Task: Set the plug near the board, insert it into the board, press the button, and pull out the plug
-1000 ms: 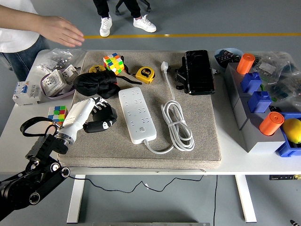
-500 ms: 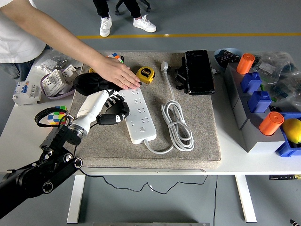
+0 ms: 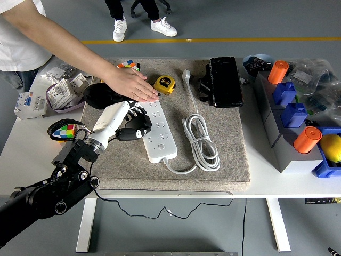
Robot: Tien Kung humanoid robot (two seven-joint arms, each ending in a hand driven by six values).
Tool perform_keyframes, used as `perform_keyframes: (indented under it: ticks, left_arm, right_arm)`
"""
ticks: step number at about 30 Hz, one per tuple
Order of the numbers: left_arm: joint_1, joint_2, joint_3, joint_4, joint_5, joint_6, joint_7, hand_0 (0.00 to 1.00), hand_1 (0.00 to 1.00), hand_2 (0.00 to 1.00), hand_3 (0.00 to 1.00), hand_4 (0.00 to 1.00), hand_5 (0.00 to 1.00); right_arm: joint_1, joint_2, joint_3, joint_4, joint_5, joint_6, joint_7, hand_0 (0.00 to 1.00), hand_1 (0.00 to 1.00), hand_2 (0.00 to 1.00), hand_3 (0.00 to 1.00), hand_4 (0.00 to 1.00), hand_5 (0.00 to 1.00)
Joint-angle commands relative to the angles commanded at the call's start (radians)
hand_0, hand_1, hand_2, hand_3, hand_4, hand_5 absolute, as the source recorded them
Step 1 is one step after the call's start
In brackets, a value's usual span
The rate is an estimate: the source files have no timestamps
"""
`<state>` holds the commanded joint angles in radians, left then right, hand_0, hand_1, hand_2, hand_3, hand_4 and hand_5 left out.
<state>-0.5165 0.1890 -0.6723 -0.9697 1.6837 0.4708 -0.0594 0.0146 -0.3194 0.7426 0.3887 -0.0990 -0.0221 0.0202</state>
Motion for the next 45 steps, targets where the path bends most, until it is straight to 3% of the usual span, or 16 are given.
perform_keyframes:
  ticks: [26,37,43,45]
  left_arm:
    - [0.006,0.032,0.009,-0.002,0.018,-0.033,0.007,0.399,0.485,0.523,0.555,0.825,0.002]
    - [-0.003,0.029,0.018,0.001,0.032,-0.045,0.022,0.399,0.485,0.523,0.555,0.824,0.002]
    - [-0.003,0.031,0.011,-0.005,0.035,-0.06,0.032,0.428,0.515,0.559,0.574,0.802,0.002]
    - [-0.003,0.031,0.01,-0.005,0.035,-0.061,0.032,0.483,0.56,0.601,0.594,0.809,0.002]
  right_arm:
    - [-0.001,-0.001,0.002,0.001,0.001,0.0,0.001,0.621,0.677,0.682,0.571,0.85,0.502]
    - [0.0,-0.001,0.001,0.001,0.001,-0.001,0.002,0.618,0.677,0.682,0.571,0.85,0.502]
    - [-0.001,-0.001,0.0,0.0,0.002,0.0,0.001,0.62,0.677,0.682,0.57,0.85,0.502]
    - [-0.001,-0.001,0.001,0.0,0.002,0.0,0.001,0.62,0.677,0.681,0.571,0.85,0.502]
